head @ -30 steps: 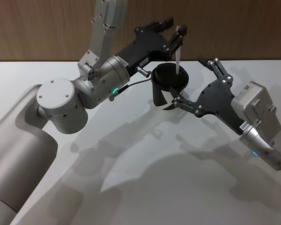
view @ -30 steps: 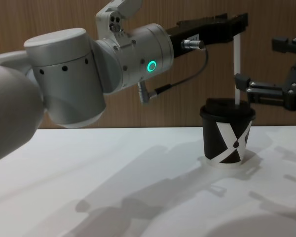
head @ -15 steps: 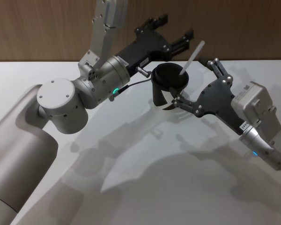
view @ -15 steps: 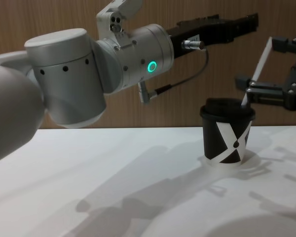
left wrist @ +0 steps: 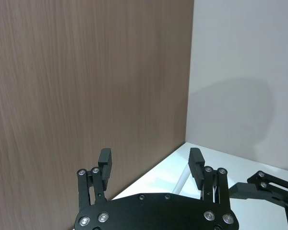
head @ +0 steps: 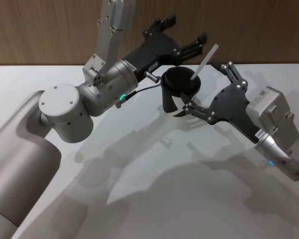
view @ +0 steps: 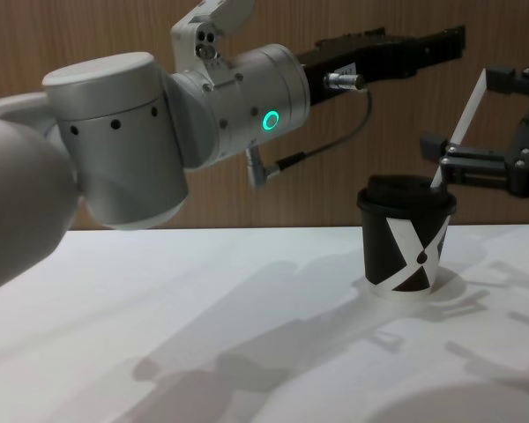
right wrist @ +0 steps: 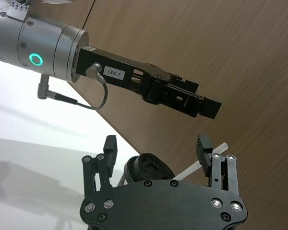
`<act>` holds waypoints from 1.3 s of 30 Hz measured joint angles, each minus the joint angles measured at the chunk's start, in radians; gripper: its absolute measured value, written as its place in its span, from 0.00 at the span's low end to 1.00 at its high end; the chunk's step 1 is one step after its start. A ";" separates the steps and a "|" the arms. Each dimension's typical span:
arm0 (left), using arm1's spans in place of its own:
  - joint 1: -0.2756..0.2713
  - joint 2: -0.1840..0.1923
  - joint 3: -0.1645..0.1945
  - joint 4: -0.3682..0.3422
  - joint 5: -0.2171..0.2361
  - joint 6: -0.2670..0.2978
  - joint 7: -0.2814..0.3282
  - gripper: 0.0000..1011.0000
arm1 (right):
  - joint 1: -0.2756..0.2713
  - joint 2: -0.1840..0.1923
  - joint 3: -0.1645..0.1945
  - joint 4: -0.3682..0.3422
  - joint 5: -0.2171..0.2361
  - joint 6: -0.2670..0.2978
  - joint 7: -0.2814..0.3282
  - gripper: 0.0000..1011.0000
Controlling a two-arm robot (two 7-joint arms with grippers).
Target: Pick up the straw with one hand, pass it to the other hand, and insert it into the cup.
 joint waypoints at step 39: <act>0.083 0.054 -0.069 -0.066 -0.053 0.011 -0.069 0.99 | -0.003 -0.077 0.078 -0.098 -0.016 0.012 -0.112 0.99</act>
